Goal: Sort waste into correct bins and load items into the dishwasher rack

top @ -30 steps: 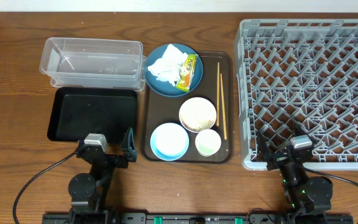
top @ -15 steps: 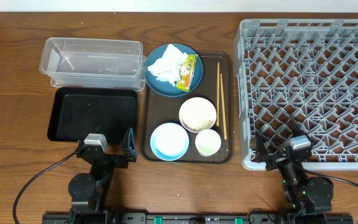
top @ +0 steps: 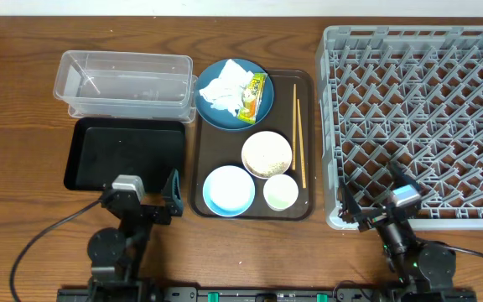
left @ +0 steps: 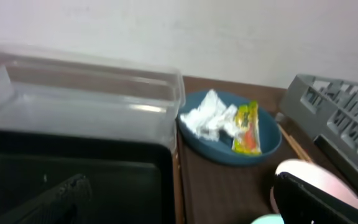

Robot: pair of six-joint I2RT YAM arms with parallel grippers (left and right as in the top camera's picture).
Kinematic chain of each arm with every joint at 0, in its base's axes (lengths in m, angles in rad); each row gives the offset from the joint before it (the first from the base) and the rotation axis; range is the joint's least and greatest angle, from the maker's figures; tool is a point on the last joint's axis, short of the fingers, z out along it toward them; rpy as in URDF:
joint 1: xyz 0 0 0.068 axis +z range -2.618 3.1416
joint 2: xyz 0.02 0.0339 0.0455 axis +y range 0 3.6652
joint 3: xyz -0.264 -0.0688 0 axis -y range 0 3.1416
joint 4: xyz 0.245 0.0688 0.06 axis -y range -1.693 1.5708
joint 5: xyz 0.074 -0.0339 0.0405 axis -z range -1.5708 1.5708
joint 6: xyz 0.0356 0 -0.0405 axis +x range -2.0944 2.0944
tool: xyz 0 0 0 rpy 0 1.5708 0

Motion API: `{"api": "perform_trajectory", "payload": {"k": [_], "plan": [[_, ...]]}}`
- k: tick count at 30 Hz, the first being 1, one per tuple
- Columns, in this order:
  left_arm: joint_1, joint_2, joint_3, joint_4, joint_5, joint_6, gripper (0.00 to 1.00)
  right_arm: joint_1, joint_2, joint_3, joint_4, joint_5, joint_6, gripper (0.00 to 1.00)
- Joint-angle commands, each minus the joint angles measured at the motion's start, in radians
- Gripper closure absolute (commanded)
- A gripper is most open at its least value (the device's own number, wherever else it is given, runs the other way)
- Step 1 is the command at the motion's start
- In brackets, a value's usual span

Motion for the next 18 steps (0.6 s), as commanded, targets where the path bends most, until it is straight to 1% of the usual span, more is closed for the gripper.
{"api": "perform_trajectory", "payload": {"k": [1, 5, 9, 13, 18], "plan": [[0.005, 0.099, 0.117, 0.006, -0.009, 0.072, 0.04, -0.008, 0.019, 0.077, 0.005, -0.013, -0.016, 0.01], [0.005, 0.27, 0.265, 0.003, 0.008, 0.109, 0.04, -0.008, 0.092, 0.158, -0.011, -0.013, -0.057, 0.01], [0.002, 0.463, 0.45, -0.041, 0.036, 0.15, 0.04, -0.008, 0.225, 0.268, -0.047, -0.013, -0.064, 0.01], [-0.025, 0.692, 0.703, -0.187, 0.036, 0.212, 0.04, -0.008, 0.397, 0.419, -0.131, -0.013, -0.066, 0.01], [-0.102, 0.995, 1.056, -0.433, 0.035, 0.272, 0.04, -0.008, 0.617, 0.648, -0.327, -0.013, -0.114, 0.01]]}}
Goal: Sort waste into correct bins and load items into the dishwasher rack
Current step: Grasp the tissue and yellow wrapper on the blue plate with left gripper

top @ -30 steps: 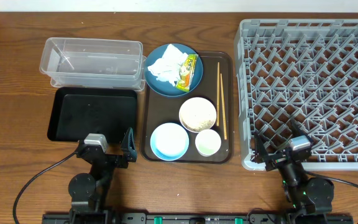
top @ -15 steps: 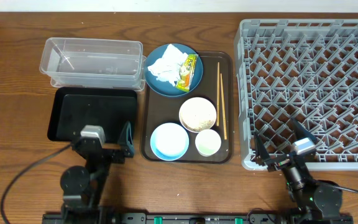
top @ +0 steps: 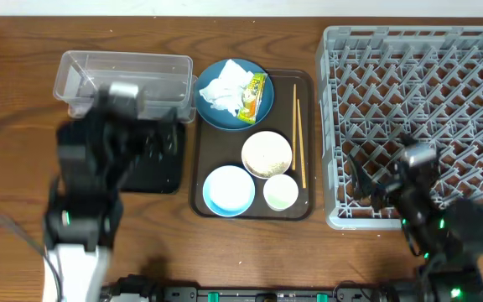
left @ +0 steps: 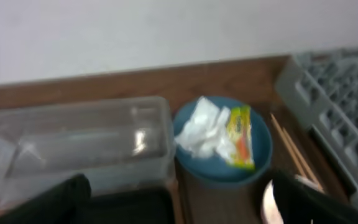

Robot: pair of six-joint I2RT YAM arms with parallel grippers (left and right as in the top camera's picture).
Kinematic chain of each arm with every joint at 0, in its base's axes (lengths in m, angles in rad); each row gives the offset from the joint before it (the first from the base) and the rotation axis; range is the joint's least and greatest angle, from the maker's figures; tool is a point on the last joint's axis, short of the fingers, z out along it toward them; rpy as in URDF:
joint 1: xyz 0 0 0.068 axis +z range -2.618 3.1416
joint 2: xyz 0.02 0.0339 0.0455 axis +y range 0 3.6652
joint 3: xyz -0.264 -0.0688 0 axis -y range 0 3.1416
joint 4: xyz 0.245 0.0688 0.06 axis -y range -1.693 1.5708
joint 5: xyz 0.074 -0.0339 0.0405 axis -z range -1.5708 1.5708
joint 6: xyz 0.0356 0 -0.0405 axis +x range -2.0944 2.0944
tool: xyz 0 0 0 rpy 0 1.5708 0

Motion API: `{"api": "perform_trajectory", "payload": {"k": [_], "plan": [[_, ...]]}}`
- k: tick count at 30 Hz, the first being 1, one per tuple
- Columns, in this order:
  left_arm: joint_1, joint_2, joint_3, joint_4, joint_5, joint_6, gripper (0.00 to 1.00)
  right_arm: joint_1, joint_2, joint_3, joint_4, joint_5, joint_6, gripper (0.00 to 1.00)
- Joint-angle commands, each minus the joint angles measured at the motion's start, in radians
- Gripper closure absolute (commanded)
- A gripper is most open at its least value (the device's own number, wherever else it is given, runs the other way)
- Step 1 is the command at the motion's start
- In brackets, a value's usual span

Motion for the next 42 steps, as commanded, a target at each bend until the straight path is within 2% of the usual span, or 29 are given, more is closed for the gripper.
{"api": "perform_trajectory", "payload": {"k": [1, 4, 6, 11, 19, 22, 25, 42], "plan": [[-0.058, 0.197, 0.238, -0.117, 0.011, 0.068, 0.04, -0.008, 0.132, 0.156, -0.097, -0.004, -0.049, 0.01], [-0.114, 0.386, 0.438, -0.239, -0.005, 0.076, 0.04, -0.008, 0.259, 0.289, -0.228, -0.004, -0.049, 0.01], [-0.153, 0.503, 0.547, -0.299, -0.041, 0.126, 0.04, -0.008, 0.333, 0.365, -0.31, -0.004, -0.056, 0.01], [-0.245, 0.751, 0.719, -0.337, -0.059, 0.168, 0.04, -0.008, 0.487, 0.465, -0.439, -0.006, -0.052, 0.01], [-0.305, 0.958, 0.722, -0.158, -0.06, 0.153, 0.04, -0.008, 0.581, 0.463, -0.507, -0.134, -0.023, 0.01], [-0.301, 1.02, 0.722, -0.124, -0.143, 0.035, 0.04, -0.008, 0.582, 0.463, -0.526, -0.13, -0.026, 0.01], [-0.299, 1.076, 0.722, -0.105, -0.214, -0.021, 0.04, -0.008, 0.582, 0.463, -0.529, -0.13, -0.026, 0.01], [-0.304, 1.268, 0.721, -0.07, -0.205, -0.028, 0.04, -0.008, 0.582, 0.463, -0.55, -0.13, -0.026, 0.01]]}}
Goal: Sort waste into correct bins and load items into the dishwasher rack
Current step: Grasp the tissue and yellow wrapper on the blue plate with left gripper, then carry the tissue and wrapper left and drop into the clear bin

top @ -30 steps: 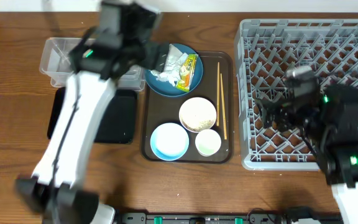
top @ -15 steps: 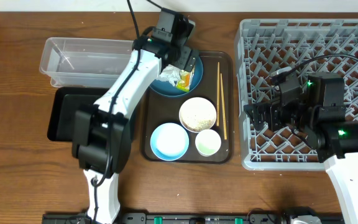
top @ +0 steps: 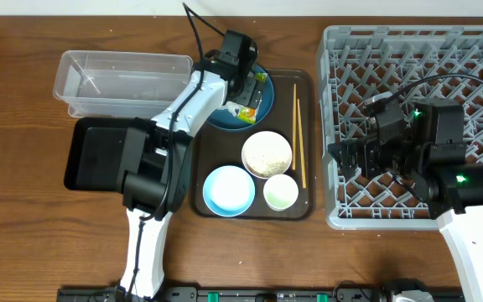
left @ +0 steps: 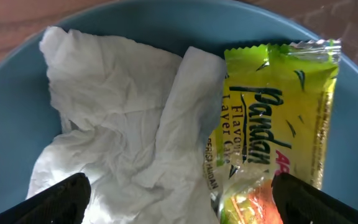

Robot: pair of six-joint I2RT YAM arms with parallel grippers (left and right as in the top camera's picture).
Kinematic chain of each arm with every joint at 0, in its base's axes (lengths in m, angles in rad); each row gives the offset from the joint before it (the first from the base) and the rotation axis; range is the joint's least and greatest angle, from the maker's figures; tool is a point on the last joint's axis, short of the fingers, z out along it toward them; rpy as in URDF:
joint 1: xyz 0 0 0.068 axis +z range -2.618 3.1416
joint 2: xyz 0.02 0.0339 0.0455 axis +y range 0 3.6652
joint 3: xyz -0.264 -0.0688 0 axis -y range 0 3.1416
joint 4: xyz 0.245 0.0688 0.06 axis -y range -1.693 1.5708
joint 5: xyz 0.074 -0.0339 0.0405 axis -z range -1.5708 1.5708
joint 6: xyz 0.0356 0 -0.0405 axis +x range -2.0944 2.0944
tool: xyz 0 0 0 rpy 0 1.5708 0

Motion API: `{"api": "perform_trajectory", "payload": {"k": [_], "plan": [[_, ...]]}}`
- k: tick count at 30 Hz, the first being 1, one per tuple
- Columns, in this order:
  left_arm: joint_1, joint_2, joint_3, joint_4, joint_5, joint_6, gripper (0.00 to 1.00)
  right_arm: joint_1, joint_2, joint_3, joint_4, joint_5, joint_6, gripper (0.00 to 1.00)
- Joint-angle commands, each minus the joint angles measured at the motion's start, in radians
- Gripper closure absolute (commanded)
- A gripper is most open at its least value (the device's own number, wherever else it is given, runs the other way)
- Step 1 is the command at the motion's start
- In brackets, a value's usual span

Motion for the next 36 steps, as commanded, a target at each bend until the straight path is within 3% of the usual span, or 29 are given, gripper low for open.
{"api": "perform_trajectory", "payload": {"k": [1, 7, 9, 11, 14, 16, 19, 31, 36], "plan": [[-0.002, 0.037, 0.021, 0.005, -0.005, -0.011, 0.04, -0.008, -0.004, 0.018, -0.003, -0.012, 0.005, 0.01], [-0.002, 0.086, 0.02, 0.011, -0.009, -0.008, 0.05, -0.008, -0.004, 0.018, -0.003, -0.011, 0.005, 0.01], [-0.002, 0.086, 0.02, 0.015, -0.008, -0.008, 0.09, -0.008, -0.004, 0.018, -0.003, -0.011, 0.004, 0.01], [-0.002, 0.086, 0.02, 0.023, -0.008, -0.008, 0.23, -0.008, -0.004, 0.018, -0.003, -0.011, 0.005, 0.01], [-0.002, 0.086, 0.02, 0.026, -0.008, -0.008, 0.57, -0.008, -0.004, 0.018, -0.003, -0.011, 0.005, 0.01], [-0.002, 0.085, 0.021, 0.026, -0.008, -0.008, 0.73, -0.008, -0.004, 0.018, -0.003, -0.011, 0.005, 0.01], [-0.002, 0.068, 0.021, 0.026, -0.008, -0.009, 0.88, -0.008, -0.004, 0.018, -0.003, -0.011, 0.005, 0.01], [0.037, -0.277, 0.023, -0.012, -0.013, -0.092, 0.94, -0.008, -0.004, 0.018, -0.002, -0.011, 0.005, 0.01], [0.1, -0.358, 0.023, -0.098, -0.118, -0.172, 0.94, -0.008, -0.004, 0.018, -0.002, -0.011, 0.005, 0.01]]}}
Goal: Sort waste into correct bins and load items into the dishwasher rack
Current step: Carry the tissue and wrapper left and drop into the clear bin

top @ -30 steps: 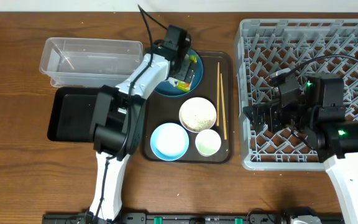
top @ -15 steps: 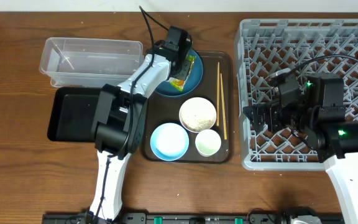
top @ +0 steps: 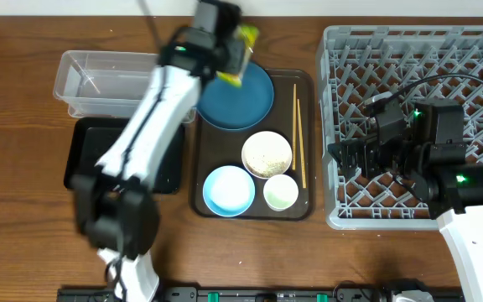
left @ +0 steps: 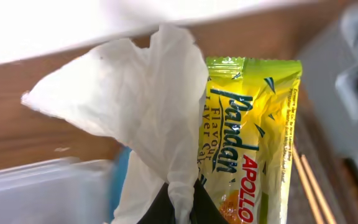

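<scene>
My left gripper (top: 229, 52) is up over the far rim of the blue plate (top: 250, 101), shut on a crumpled white tissue (left: 135, 99) and a yellow-green Pandan snack wrapper (left: 253, 143) together. In the left wrist view both hang bunched from the gripper (left: 182, 208). In the overhead view the wrapper (top: 243, 37) shows above the plate, which holds nothing. My right gripper (top: 346, 157) hovers over the near left part of the grey dishwasher rack (top: 426, 84), fingers apart and holding nothing.
A clear plastic bin (top: 116, 75) stands left of the plate, with a black tray (top: 116, 155) in front of it. On the brown serving tray (top: 306, 210) are a white bowl (top: 267, 153), a light blue bowl (top: 228, 190), a small green cup (top: 281, 193) and chopsticks (top: 298, 134).
My left gripper was down at the plate, open over the tissue and wrapper. Now it is shut on both and holds them above the plate, which is bare. The right arm has not moved.
Both arms sat low at the table's front edge, grippers open. Then the left was over the black tray and bin, the right at the rack. The left then stood open over the waste on the plate, and now holds both pieces lifted.
</scene>
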Robot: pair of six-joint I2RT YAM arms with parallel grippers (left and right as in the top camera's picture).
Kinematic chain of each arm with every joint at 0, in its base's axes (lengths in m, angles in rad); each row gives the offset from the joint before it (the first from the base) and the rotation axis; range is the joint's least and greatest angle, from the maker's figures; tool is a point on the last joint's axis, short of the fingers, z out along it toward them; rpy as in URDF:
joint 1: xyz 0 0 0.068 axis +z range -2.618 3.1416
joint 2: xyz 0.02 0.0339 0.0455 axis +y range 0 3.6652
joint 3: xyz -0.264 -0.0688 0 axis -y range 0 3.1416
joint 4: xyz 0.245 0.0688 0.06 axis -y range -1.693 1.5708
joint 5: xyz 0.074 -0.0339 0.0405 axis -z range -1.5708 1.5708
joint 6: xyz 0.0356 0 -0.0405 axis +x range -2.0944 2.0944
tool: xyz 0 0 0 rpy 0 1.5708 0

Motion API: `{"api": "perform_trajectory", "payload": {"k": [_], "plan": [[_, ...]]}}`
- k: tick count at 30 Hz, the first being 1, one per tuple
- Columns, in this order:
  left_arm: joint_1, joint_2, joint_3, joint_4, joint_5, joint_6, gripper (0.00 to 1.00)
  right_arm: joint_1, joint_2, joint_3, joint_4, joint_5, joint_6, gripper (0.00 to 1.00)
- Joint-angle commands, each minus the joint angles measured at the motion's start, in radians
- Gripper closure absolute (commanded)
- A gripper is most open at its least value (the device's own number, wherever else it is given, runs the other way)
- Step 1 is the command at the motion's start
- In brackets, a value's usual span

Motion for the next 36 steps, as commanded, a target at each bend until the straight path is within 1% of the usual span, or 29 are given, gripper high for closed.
{"api": "perform_trajectory", "payload": {"k": [1, 4, 10, 12, 16, 20, 23, 26, 27, 28, 29, 30, 31, 32, 34, 36], "plan": [[0.066, -0.016, 0.003, -0.06, -0.12, -0.099, 0.94, -0.007, -0.004, 0.018, -0.002, -0.011, 0.004, 0.01], [0.132, -0.013, 0.002, -0.115, -0.192, -0.231, 0.94, -0.007, -0.004, 0.018, -0.002, -0.011, 0.004, 0.01], [0.277, 0.029, -0.014, -0.121, -0.193, -0.492, 0.94, -0.007, -0.004, 0.018, -0.002, -0.011, 0.004, 0.01], [0.307, 0.047, -0.016, -0.121, -0.191, -0.549, 0.94, -0.007, -0.004, 0.018, -0.002, -0.011, 0.004, 0.01], [0.333, 0.085, -0.017, -0.128, -0.189, -0.607, 0.94, -0.007, -0.004, 0.018, -0.003, -0.011, 0.005, 0.01], [0.333, 0.117, -0.017, -0.134, -0.19, -0.623, 0.94, -0.007, -0.004, 0.018, -0.003, -0.011, 0.005, 0.01], [0.333, 0.137, -0.017, -0.144, -0.19, -0.696, 0.94, -0.007, -0.004, 0.018, -0.005, -0.011, 0.005, 0.01], [0.335, 0.143, -0.017, -0.143, -0.19, -0.714, 0.93, -0.007, -0.004, 0.018, -0.01, -0.011, 0.005, 0.01], [0.335, 0.143, -0.017, -0.143, -0.19, -0.714, 0.9, -0.007, -0.004, 0.018, -0.011, -0.011, 0.005, 0.01], [0.335, 0.142, -0.017, -0.143, -0.19, -0.713, 0.83, -0.007, -0.004, 0.018, -0.013, -0.011, 0.005, 0.01], [0.335, 0.142, -0.017, -0.143, -0.19, -0.713, 0.68, -0.007, -0.004, 0.018, -0.015, -0.011, 0.005, 0.01], [0.335, 0.142, -0.017, -0.144, -0.189, -0.712, 0.56, -0.007, -0.004, 0.018, -0.016, -0.011, 0.005, 0.01], [0.335, 0.142, -0.017, -0.148, -0.189, -0.705, 0.47, -0.007, -0.004, 0.018, -0.016, -0.011, 0.005, 0.01], [0.335, 0.142, -0.017, -0.149, -0.188, -0.69, 0.41, -0.007, -0.004, 0.018, -0.016, -0.011, 0.005, 0.01], [0.335, 0.142, -0.017, -0.155, -0.188, -0.681, 0.35, -0.007, -0.004, 0.018, -0.015, -0.011, 0.005, 0.01], [0.335, 0.14, -0.017, -0.164, -0.185, -0.679, 0.33, -0.007, -0.004, 0.018, -0.015, -0.011, 0.005, 0.01]]}}
